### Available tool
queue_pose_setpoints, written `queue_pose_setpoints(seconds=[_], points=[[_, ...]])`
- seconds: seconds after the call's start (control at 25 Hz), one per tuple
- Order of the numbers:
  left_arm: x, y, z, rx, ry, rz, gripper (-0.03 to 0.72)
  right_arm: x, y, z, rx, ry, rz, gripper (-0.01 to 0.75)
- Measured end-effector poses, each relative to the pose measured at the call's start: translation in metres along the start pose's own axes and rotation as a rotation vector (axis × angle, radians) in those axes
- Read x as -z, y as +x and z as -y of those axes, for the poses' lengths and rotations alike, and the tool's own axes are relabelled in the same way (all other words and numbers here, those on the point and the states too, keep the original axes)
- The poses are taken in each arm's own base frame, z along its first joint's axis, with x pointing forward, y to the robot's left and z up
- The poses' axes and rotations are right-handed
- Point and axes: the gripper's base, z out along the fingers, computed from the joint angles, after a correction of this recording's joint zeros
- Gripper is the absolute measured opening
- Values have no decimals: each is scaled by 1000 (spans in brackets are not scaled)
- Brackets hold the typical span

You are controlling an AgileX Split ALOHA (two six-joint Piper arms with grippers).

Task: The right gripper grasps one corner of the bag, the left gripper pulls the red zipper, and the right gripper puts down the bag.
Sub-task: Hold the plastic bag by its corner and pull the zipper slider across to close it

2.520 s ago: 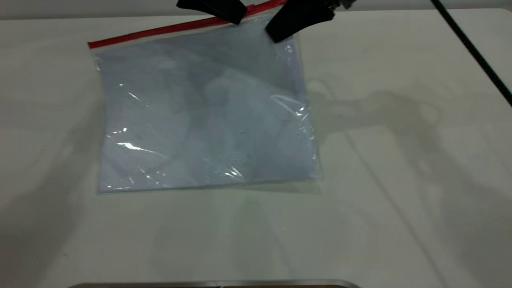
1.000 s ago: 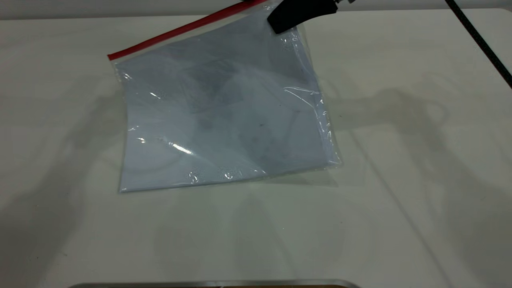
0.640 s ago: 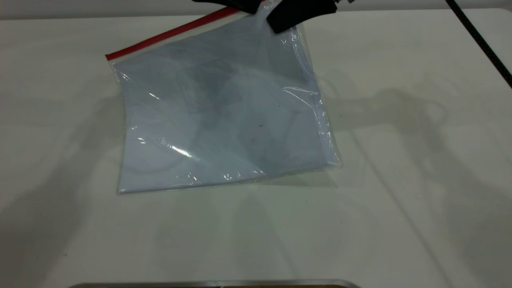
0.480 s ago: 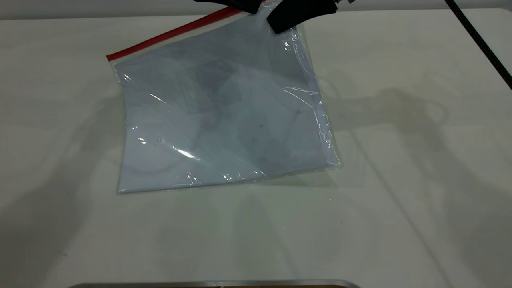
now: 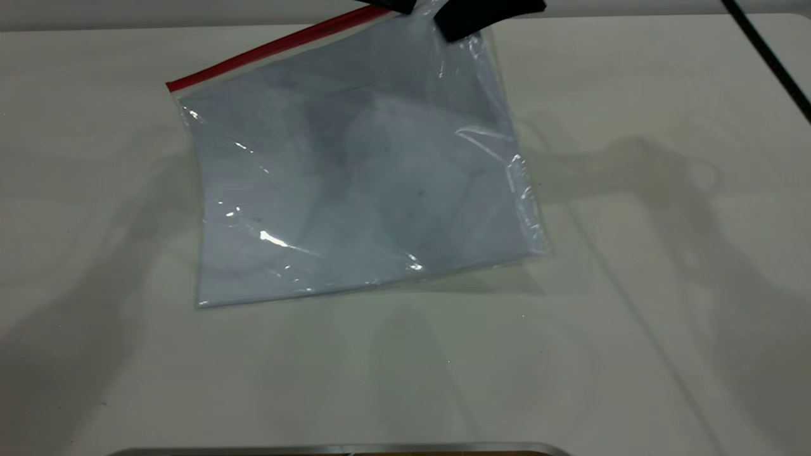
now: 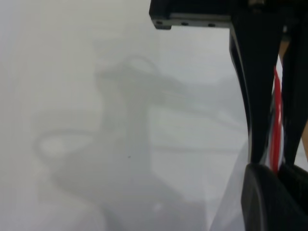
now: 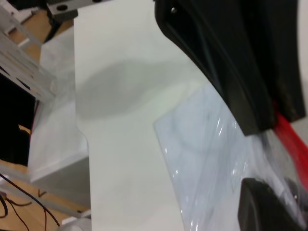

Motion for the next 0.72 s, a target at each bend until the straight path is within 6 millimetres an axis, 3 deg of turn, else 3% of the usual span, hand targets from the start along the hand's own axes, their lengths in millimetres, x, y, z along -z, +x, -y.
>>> queue_pose_setpoints(seconds=[0.24, 0.72], points=[[15, 9, -12, 7, -69, -29, 51, 24, 5, 12, -22, 23, 73, 33], [48, 41, -37, 148, -279, -264, 51, 69, 18, 35, -58, 112, 178, 33]])
